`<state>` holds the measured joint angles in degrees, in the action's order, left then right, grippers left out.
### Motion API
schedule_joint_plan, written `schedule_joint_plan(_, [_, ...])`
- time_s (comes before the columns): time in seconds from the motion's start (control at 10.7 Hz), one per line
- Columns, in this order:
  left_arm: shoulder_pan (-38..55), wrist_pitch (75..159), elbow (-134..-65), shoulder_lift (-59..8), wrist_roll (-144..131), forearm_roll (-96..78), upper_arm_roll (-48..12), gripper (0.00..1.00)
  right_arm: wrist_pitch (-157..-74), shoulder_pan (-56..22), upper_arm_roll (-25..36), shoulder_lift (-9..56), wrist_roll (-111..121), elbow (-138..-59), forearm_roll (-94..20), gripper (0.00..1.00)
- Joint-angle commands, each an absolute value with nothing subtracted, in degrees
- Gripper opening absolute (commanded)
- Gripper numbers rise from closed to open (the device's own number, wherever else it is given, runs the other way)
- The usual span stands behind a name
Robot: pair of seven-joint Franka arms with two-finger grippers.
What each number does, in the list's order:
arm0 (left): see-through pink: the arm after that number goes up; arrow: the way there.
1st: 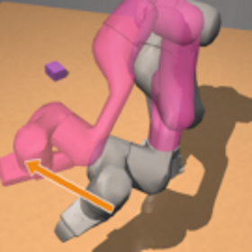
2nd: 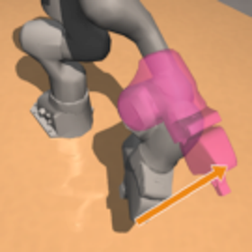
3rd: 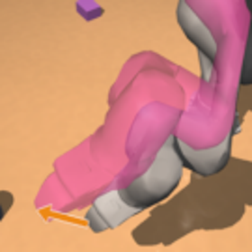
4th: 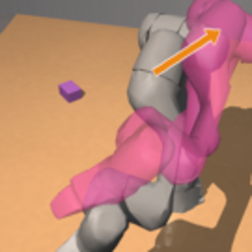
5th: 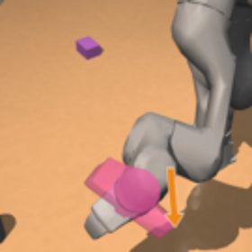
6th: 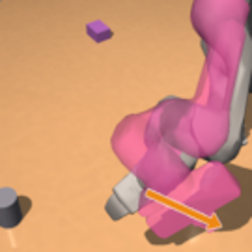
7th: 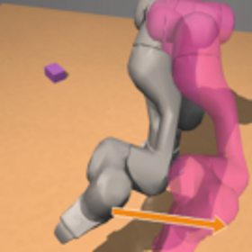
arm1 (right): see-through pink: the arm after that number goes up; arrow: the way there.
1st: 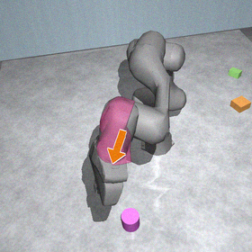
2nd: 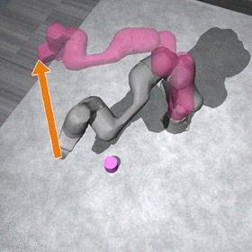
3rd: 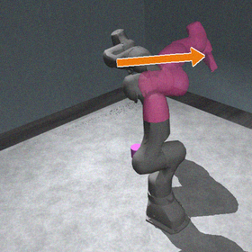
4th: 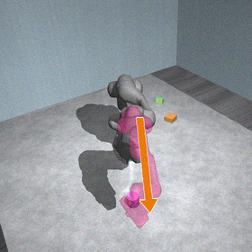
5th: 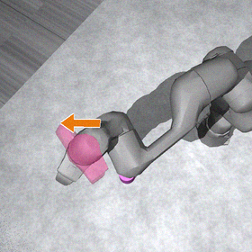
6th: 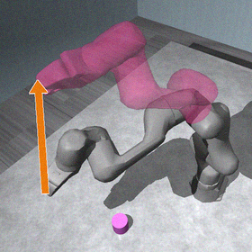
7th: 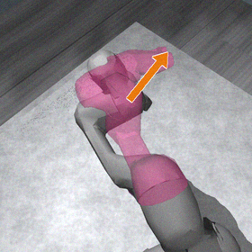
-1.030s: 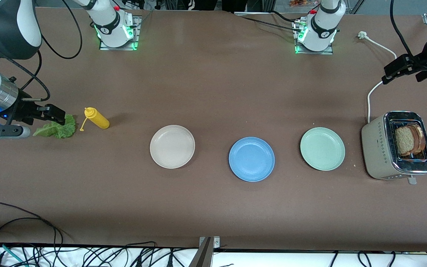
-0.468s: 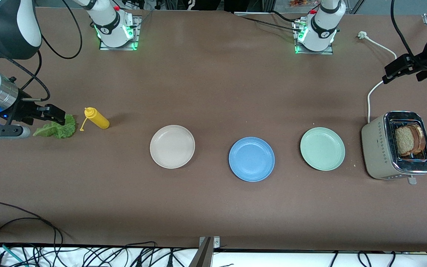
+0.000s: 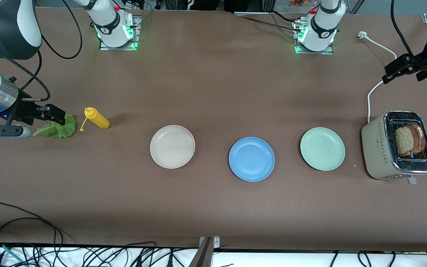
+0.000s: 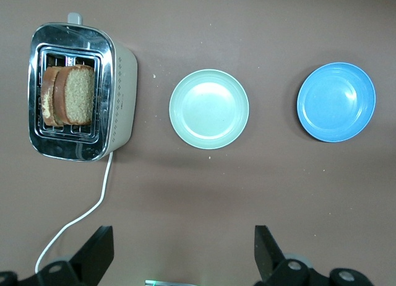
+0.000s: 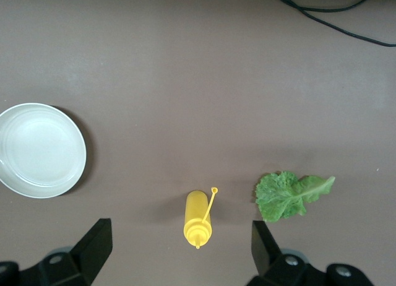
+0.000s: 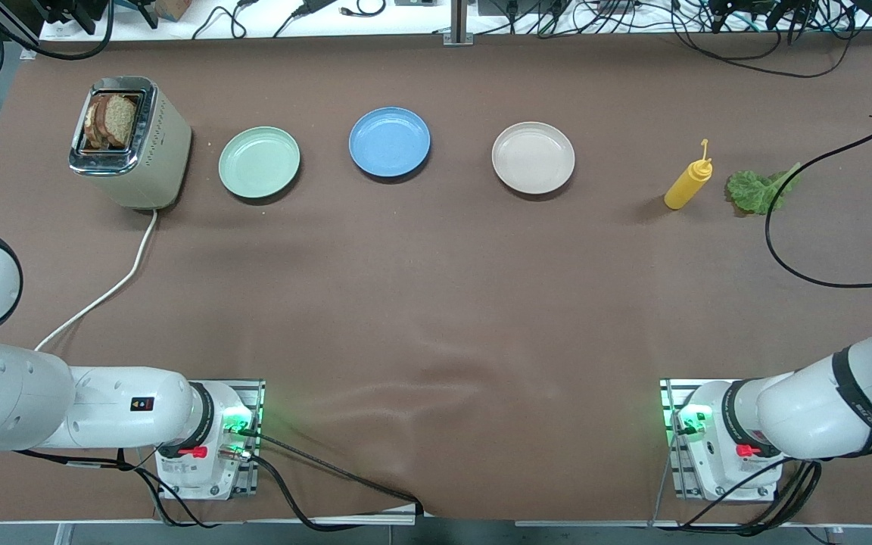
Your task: Make sandwich in blue plate with both arms
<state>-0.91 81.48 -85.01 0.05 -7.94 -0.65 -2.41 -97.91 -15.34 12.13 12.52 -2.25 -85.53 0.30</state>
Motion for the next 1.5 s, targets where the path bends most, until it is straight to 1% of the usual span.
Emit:
schedule_joint_plan(0.0, [-1.0, 80.1, -83.1, -0.7, -6.9, 0.1, -2.4, 1.0, -98.5, -15.6, 12.1, 11.5, -3.1, -87.1, 0.4, 1.0])
schedule_joint_plan(1.4, [-1.0, 80.1, -83.0, -0.8, -6.9, 0.1, -2.4, 1.0, -98.3, -14.9, 12.7, 11.3, -7.3, -85.8, 0.5, 1.0])
